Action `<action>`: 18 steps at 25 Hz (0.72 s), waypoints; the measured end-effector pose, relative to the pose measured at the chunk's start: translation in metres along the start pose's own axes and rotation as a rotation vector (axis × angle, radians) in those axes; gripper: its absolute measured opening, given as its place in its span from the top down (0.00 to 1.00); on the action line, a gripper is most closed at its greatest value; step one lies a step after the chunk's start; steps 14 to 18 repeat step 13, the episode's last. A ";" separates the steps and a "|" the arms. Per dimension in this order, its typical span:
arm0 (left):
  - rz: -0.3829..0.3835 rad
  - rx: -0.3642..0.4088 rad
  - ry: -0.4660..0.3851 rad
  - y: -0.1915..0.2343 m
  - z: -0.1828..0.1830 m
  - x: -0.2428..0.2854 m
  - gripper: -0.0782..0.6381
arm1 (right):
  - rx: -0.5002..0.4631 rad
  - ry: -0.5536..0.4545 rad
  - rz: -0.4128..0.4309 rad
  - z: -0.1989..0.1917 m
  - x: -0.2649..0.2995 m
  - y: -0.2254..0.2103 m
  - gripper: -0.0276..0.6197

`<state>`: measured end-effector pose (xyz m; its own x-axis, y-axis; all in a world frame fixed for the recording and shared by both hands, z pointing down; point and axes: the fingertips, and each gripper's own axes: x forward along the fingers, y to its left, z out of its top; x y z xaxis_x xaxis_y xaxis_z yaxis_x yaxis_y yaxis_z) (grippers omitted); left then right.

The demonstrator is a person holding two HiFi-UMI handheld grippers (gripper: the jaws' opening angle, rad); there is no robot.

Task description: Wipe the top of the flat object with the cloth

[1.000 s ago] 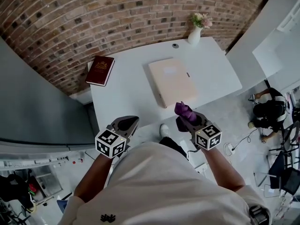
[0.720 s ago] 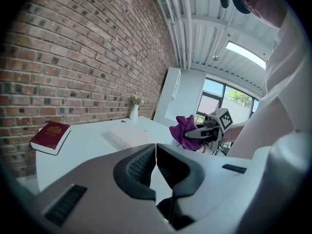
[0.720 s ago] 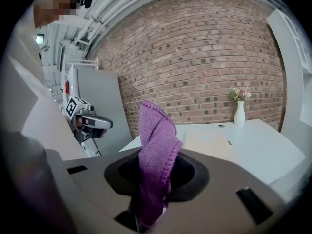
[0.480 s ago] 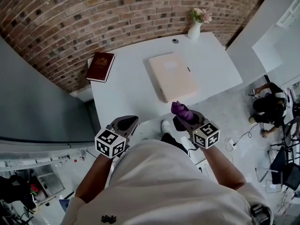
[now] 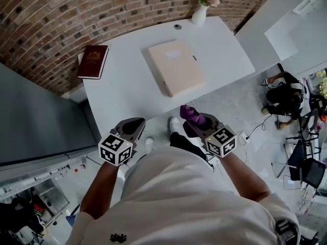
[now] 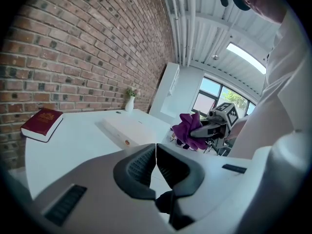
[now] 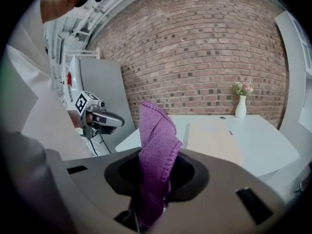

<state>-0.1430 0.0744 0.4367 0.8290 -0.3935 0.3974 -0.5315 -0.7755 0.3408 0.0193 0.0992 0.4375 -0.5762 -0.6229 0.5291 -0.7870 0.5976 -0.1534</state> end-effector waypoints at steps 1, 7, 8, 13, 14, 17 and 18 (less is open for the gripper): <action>-0.004 0.008 0.008 -0.002 -0.001 0.003 0.86 | 0.000 0.006 0.001 -0.003 0.000 0.000 0.76; -0.038 0.046 0.084 -0.019 -0.014 0.015 0.85 | 0.038 -0.027 0.026 -0.012 0.004 0.010 0.76; -0.034 0.048 0.097 -0.023 -0.017 0.018 0.85 | 0.032 -0.030 0.038 -0.014 0.003 0.011 0.76; 0.033 0.049 0.131 -0.043 -0.029 0.049 0.85 | -0.021 -0.038 0.110 -0.028 -0.014 -0.006 0.76; 0.033 0.049 0.131 -0.043 -0.029 0.049 0.85 | -0.021 -0.038 0.110 -0.028 -0.014 -0.006 0.76; 0.033 0.049 0.131 -0.043 -0.029 0.049 0.85 | -0.021 -0.038 0.110 -0.028 -0.014 -0.006 0.76; 0.033 0.049 0.131 -0.043 -0.029 0.049 0.85 | -0.021 -0.038 0.110 -0.028 -0.014 -0.006 0.76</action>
